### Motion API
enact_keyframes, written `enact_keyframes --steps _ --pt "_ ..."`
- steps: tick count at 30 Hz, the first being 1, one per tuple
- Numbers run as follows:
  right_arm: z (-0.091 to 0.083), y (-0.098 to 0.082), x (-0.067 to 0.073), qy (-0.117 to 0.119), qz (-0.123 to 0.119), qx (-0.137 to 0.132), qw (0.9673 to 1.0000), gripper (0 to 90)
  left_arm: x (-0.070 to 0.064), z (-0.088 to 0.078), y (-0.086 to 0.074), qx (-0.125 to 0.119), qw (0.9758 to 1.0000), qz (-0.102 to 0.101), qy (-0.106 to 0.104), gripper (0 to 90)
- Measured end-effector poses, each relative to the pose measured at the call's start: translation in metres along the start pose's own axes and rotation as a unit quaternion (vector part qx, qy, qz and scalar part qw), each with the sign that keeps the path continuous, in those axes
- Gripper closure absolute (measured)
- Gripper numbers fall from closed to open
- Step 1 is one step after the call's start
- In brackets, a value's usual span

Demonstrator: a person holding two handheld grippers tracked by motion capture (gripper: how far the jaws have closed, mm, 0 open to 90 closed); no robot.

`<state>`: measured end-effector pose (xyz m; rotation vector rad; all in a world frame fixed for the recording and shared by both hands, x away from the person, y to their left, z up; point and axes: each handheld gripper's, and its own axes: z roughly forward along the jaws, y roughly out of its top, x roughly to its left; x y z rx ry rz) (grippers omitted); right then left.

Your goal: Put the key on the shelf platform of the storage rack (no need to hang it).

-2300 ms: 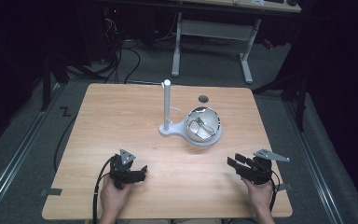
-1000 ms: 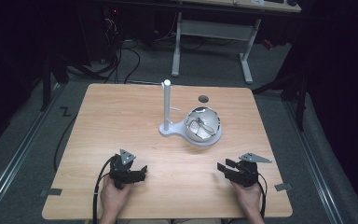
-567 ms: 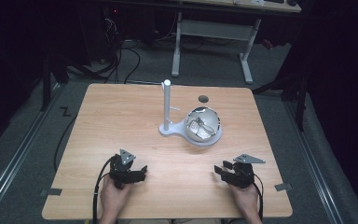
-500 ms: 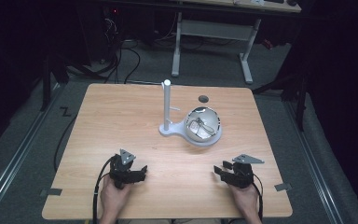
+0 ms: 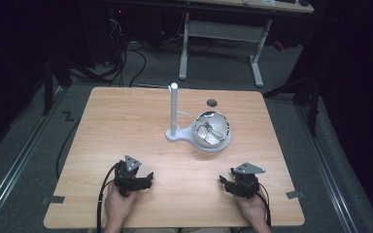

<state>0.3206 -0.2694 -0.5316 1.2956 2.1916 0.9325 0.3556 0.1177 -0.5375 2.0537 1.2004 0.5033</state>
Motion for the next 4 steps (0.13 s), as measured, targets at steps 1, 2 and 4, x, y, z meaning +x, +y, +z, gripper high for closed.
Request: enact_keyframes --steps 1,2,4 --pt "0.0 0.0 0.0002 0.0 0.001 0.0 1.0 43.1 0.0 0.0 0.0 0.0 1.0 0.0 0.0 15.7" --pt "0.0 0.0 0.0001 0.0 0.0 0.0 1.0 43.1 0.0 0.0 0.0 0.0 1.0 0.0 0.0 15.7" --pt "0.0 0.0 0.0001 0.0 0.0 0.0 1.0 43.1 0.0 0.0 0.0 0.0 1.0 0.0 0.0 15.7"
